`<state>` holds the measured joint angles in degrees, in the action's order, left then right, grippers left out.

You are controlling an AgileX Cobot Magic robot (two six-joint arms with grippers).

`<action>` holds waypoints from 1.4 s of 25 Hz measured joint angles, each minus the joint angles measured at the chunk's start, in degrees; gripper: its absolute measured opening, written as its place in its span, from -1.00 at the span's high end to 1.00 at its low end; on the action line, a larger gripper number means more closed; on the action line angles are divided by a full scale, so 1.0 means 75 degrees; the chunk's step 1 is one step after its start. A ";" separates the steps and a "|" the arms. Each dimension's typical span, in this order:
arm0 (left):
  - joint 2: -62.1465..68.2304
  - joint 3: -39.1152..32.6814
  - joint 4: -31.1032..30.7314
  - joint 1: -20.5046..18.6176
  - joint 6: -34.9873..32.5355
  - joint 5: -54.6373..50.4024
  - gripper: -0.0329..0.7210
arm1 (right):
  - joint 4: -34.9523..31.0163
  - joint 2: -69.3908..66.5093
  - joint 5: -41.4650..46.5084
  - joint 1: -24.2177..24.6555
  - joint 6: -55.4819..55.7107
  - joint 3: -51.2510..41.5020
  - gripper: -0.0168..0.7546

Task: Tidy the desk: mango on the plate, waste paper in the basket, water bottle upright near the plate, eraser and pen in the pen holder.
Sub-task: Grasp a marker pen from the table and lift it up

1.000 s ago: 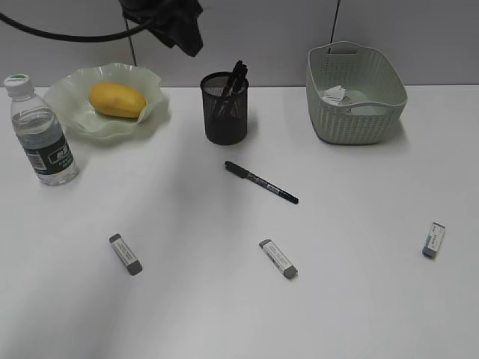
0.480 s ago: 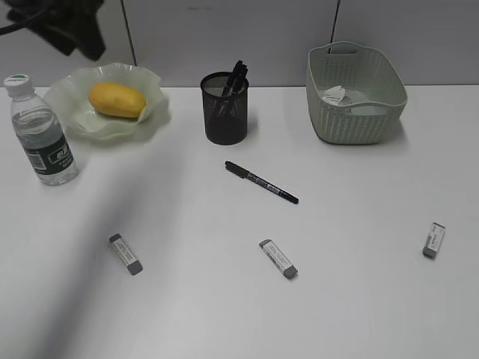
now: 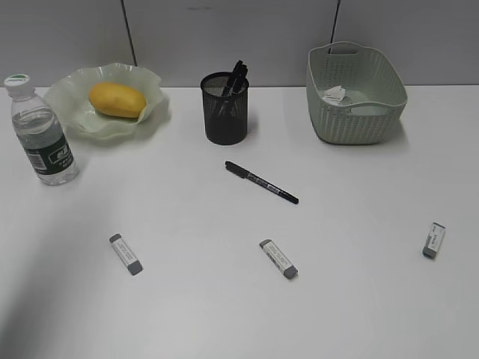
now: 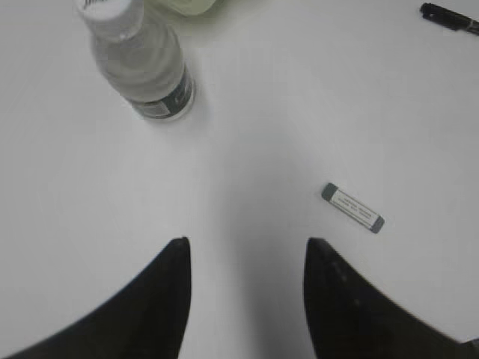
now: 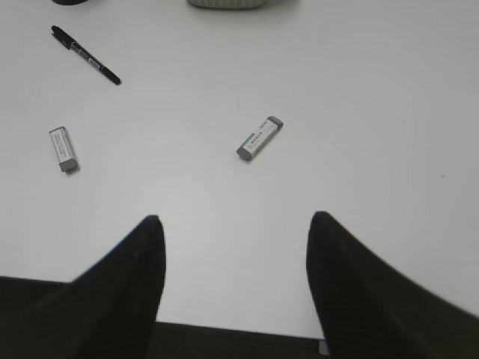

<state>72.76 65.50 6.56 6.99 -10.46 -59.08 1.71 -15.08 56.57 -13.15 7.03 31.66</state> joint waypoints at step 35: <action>-0.9403 -0.4594 0.0056 0.0000 0.0911 -0.0106 -0.08 | -0.0100 -0.1321 -0.0478 0.0000 -0.0638 0.0000 -0.28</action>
<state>2.23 31.05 6.98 6.99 -3.63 -59.88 0.96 -24.98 52.98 -13.15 2.24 31.66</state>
